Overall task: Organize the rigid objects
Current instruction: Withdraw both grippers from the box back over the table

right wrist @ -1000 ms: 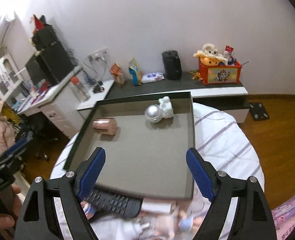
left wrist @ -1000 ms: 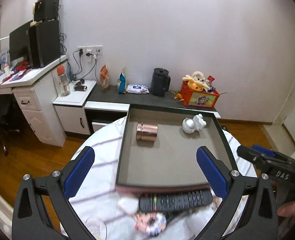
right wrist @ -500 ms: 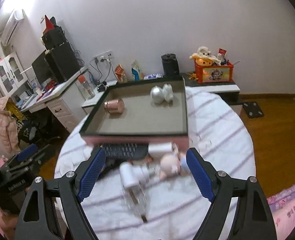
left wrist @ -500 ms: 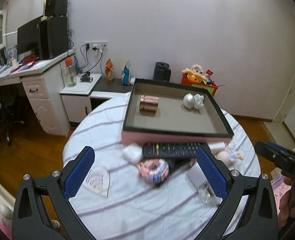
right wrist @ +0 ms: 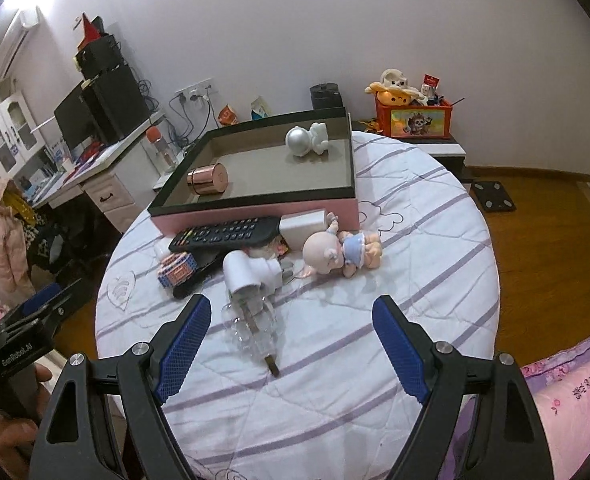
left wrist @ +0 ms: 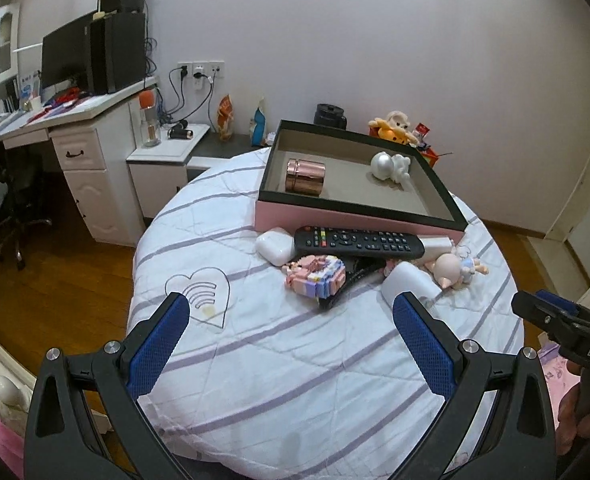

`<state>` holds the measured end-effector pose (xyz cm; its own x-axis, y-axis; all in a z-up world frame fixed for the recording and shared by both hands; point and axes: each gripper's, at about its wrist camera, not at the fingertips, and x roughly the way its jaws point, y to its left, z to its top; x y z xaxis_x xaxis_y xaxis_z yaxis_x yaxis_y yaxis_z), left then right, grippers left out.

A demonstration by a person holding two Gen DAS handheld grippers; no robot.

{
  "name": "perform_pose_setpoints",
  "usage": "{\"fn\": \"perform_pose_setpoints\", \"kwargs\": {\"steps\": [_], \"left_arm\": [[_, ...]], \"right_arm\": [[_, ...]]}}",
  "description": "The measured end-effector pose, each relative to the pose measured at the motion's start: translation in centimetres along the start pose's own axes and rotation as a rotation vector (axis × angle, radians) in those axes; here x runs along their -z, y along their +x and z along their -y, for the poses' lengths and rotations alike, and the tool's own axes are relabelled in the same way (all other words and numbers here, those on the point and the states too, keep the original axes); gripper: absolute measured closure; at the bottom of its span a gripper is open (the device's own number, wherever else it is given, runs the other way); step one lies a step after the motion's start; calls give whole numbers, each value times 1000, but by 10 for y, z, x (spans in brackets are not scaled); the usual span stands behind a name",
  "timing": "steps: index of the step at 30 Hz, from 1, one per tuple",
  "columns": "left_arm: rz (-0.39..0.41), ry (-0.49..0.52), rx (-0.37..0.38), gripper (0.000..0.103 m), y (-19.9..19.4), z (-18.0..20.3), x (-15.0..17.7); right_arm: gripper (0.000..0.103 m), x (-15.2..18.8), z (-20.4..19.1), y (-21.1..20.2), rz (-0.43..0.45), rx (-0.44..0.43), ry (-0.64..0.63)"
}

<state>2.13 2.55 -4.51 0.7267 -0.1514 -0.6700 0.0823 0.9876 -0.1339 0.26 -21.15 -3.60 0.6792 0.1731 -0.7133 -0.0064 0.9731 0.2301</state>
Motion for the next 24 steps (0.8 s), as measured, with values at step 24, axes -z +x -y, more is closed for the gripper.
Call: {"fn": "perform_pose_setpoints", "kwargs": {"steps": [24], "left_arm": [[-63,15,1,0,7,1,23]], "right_arm": [[19,20,-17,4,-63,-6,-60]]}}
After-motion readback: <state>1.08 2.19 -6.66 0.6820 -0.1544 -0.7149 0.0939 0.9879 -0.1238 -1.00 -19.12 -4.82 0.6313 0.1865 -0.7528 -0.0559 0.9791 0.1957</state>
